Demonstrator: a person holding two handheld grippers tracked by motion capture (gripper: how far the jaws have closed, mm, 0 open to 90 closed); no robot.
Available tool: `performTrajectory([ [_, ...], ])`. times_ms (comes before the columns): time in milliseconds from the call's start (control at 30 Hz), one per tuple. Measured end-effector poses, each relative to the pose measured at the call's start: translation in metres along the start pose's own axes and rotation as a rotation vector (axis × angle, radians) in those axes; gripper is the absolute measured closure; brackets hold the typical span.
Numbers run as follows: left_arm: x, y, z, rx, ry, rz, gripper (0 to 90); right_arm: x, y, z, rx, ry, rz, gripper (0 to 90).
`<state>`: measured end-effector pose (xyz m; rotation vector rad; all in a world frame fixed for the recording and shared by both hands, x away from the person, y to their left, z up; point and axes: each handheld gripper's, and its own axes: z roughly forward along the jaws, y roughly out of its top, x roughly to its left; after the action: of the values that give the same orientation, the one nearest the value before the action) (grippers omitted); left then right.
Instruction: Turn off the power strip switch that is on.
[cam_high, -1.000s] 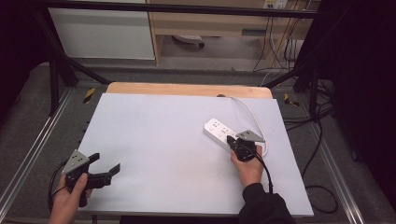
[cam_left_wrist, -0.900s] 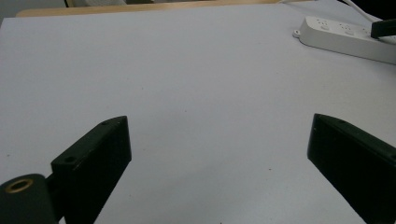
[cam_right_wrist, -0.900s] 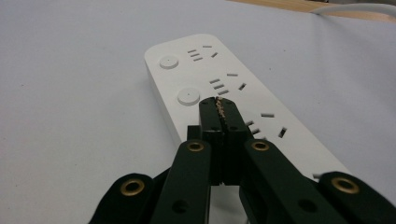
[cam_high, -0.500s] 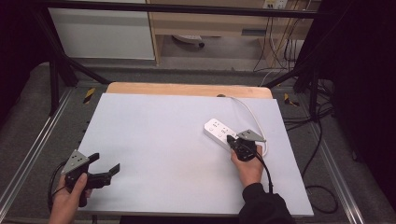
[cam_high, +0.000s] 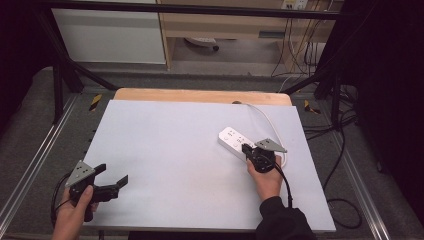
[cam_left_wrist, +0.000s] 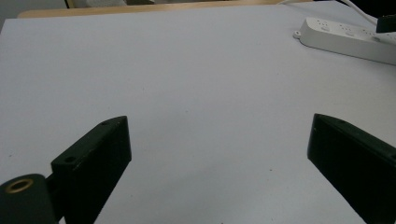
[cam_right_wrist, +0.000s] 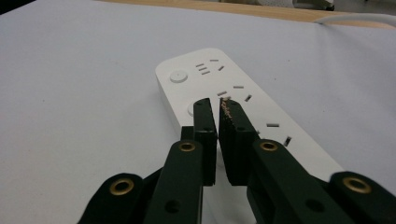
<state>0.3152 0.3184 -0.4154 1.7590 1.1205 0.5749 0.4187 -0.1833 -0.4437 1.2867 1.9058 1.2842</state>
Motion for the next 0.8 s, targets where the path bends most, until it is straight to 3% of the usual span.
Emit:
performTrajectory([
  [333,0.000,0.000,0.000,0.001,0.000,0.001,6.2,0.003,0.008,-0.006,-0.013,0.026,0.003,67.0],
  [600,0.000,0.000,0.000,0.002,0.002,-0.001,6.2,0.006,0.013,-0.010,-0.025,0.034,0.006,47.7],
  [800,0.000,0.000,0.000,0.004,0.000,-0.002,6.2,0.004,0.018,-0.011,-0.046,0.037,0.017,28.3],
])
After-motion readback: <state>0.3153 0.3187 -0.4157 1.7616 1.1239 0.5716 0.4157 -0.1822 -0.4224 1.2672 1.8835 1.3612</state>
